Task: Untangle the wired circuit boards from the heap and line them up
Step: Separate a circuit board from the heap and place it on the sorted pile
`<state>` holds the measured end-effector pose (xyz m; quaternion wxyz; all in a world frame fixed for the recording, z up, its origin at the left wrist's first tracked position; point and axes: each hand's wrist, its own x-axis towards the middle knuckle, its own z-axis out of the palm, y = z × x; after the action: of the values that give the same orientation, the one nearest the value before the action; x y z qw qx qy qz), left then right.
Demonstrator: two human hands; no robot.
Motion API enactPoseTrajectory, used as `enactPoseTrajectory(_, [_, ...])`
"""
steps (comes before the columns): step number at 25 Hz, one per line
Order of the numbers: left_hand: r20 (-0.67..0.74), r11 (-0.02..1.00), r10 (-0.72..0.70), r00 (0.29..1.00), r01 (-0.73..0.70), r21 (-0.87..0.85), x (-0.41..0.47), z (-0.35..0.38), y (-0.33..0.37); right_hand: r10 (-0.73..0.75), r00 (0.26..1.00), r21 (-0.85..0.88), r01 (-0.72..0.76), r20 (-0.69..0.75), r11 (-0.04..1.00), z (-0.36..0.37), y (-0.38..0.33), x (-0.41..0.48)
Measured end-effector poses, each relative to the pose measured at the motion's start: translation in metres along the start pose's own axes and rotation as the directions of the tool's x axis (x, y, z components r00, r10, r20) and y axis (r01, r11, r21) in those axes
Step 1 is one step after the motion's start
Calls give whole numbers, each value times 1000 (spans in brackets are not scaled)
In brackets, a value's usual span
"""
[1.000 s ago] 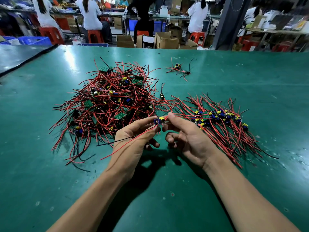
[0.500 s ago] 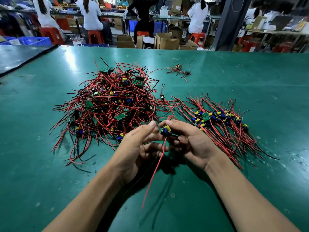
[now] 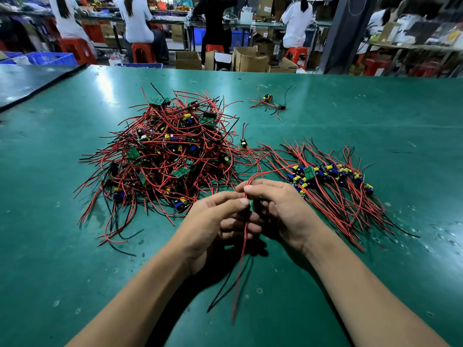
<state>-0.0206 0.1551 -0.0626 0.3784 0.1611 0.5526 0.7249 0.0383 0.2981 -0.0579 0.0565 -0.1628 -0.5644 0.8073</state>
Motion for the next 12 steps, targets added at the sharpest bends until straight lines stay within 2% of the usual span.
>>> enactPoseTrajectory(4, [-167,983,143,976,-119,143,3,7,-5,-51,998,-65,49,-33,997,3,3,0])
enactPoseTrajectory(9, [-239,960,233,943,-184,212,6,6,-9,-82,997,-79,81,-11,994,8,6,-3])
enactPoseTrajectory(12, [-255,925,310,916,-230,301,8,3,-10,-206,978,-349,177,-47,920,10,11,-1])
